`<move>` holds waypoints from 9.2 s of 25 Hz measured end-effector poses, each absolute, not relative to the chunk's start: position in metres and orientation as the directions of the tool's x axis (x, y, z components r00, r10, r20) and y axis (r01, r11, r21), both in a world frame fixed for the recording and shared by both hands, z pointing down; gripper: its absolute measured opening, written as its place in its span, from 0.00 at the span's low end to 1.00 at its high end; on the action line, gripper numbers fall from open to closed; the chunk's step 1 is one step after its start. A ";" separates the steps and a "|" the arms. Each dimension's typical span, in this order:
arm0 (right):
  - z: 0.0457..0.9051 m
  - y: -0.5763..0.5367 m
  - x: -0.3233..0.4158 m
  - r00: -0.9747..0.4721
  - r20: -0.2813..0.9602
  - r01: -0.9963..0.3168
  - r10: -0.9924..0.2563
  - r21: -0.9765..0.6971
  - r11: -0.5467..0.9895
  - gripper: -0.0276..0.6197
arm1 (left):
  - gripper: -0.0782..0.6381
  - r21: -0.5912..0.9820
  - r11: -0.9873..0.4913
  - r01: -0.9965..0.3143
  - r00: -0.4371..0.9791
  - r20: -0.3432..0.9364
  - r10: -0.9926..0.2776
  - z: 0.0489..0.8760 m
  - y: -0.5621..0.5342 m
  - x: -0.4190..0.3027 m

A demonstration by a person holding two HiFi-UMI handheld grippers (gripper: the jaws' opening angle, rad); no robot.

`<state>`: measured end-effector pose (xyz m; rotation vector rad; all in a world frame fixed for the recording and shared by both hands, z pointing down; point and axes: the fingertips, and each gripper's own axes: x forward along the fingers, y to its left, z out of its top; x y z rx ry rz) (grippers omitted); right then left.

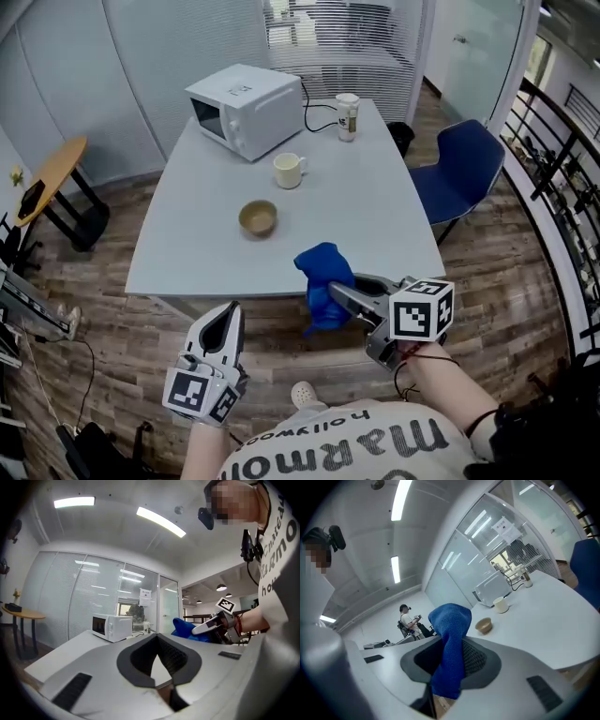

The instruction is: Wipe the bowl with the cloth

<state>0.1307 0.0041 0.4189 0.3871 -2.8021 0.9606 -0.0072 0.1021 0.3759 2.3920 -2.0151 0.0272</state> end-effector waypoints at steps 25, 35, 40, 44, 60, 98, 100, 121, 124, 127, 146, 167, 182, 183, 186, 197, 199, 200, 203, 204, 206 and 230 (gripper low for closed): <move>0.471 -0.117 -0.009 -0.907 0.348 -0.407 -0.236 -0.586 0.701 0.20 | 0.11 0.218 -0.168 -0.961 0.203 0.146 -0.968 0.453 -0.039 -0.156; 0.481 -0.198 -0.041 -0.917 0.371 -0.352 -0.148 -0.574 0.739 0.20 | 0.14 0.272 -0.050 -0.961 0.135 0.303 -0.944 0.495 -0.119 -0.182; 0.484 -0.234 -0.049 -0.931 0.352 -0.301 -0.096 -0.593 0.746 0.20 | 0.33 0.366 0.065 -0.928 0.091 0.394 -0.915 0.525 -0.149 -0.190; 0.492 -0.256 -0.049 -0.940 0.333 -0.281 -0.076 -0.627 0.727 0.20 | 0.36 0.451 0.133 -0.883 0.112 0.476 -0.872 0.552 -0.163 -0.185; 0.513 -0.257 -0.043 -0.951 0.310 -0.222 -0.004 -0.669 0.710 0.20 | 0.15 0.425 0.304 -0.853 0.019 0.607 -0.795 0.582 -0.175 -0.190; 0.258 -0.190 -0.085 -0.853 0.049 -0.522 -0.520 -0.099 0.847 0.20 | 0.12 -0.061 -0.063 -0.996 0.069 -0.099 -0.993 0.263 -0.165 -0.236; 0.250 -0.181 -0.090 -0.877 0.043 -0.481 -0.479 -0.106 0.870 0.20 | 0.12 -0.084 -0.056 -0.995 0.066 -0.122 -0.990 0.253 -0.160 -0.239; 0.258 -0.153 -0.143 -0.920 0.168 -0.374 -0.353 -0.119 0.920 0.20 | 0.12 -0.473 -0.114 -0.874 0.157 -0.053 -0.986 0.240 -0.143 -0.178; 0.255 -0.159 -0.140 -0.924 0.127 -0.381 -0.361 -0.210 0.901 0.20 | 0.12 -0.481 -0.112 -0.870 0.155 -0.051 -0.987 0.241 -0.142 -0.176; 0.256 -0.165 -0.137 -0.925 0.088 -0.377 -0.369 -0.301 0.876 0.20 | 0.12 -0.492 -0.098 -0.865 0.149 -0.065 -0.987 0.241 -0.141 -0.176; 0.266 -0.188 -0.120 -0.925 -0.085 -0.201 -0.371 -0.719 0.665 0.20 | 0.13 -0.563 0.022 -0.826 0.207 -0.340 -0.917 0.188 -0.138 -0.165; 0.281 -0.174 -0.139 -0.958 -0.098 -0.071 -0.271 -0.830 0.554 0.20 | 0.13 -0.424 0.035 -0.905 0.106 -0.304 -0.947 0.198 -0.152 -0.200; 0.244 -0.176 -0.149 -0.969 -0.086 -0.127 -0.233 -0.636 0.762 0.20 | 0.12 -0.422 -0.047 -0.906 0.182 -0.286 -0.941 0.200 -0.157 -0.180; 0.243 -0.176 -0.150 -0.970 -0.092 -0.117 -0.226 -0.638 0.761 0.20 | 0.12 -0.398 -0.049 -0.916 0.175 -0.285 -0.942 0.199 -0.157 -0.180; 0.243 -0.176 -0.155 -0.976 -0.091 -0.094 -0.200 -0.650 0.754 0.20 | 0.13 -0.381 -0.069 -0.922 0.191 -0.293 -0.937 0.197 -0.157 -0.176; 0.259 -0.165 -0.172 -0.992 0.073 -0.122 -0.098 -0.559 0.820 0.19 | 0.13 -0.378 -0.088 -0.922 0.203 -0.275 -0.940 0.200 -0.158 -0.180; 0.263 -0.165 -0.173 -0.990 0.106 -0.139 -0.098 -0.522 0.842 0.19 | 0.13 -0.383 -0.086 -0.920 0.200 -0.270 -0.942 0.201 -0.160 -0.180; 0.266 -0.166 -0.172 -0.988 0.122 -0.147 -0.098 -0.504 0.851 0.19 | 0.13 -0.370 -0.081 -0.925 0.192 -0.272 -0.943 0.200 -0.161 -0.181; 0.275 -0.166 -0.171 -0.978 0.180 -0.176 -0.106 -0.441 0.880 0.19 | 0.13 -0.368 -0.076 -0.927 0.179 -0.254 -0.950 0.204 -0.162 -0.182; 0.278 -0.167 -0.170 -0.973 0.200 -0.190 -0.114 -0.416 0.889 0.19 | 0.13 -0.362 -0.072 -0.929 0.172 -0.250 -0.953 0.205 -0.163 -0.183; 0.285 -0.170 -0.167 -0.961 0.243 -0.219 -0.134 -0.368 0.904 0.19 | 0.13 -0.359 -0.068 -0.931 0.160 -0.233 -0.959 0.209 -0.163 -0.187; 0.292 -0.175 -0.147 -0.886 0.374 -0.334 -0.274 -0.106 0.936 0.19 | 0.13 -0.457 -0.166 -0.874 0.237 -0.101 -0.966 0.234 -0.160 -0.159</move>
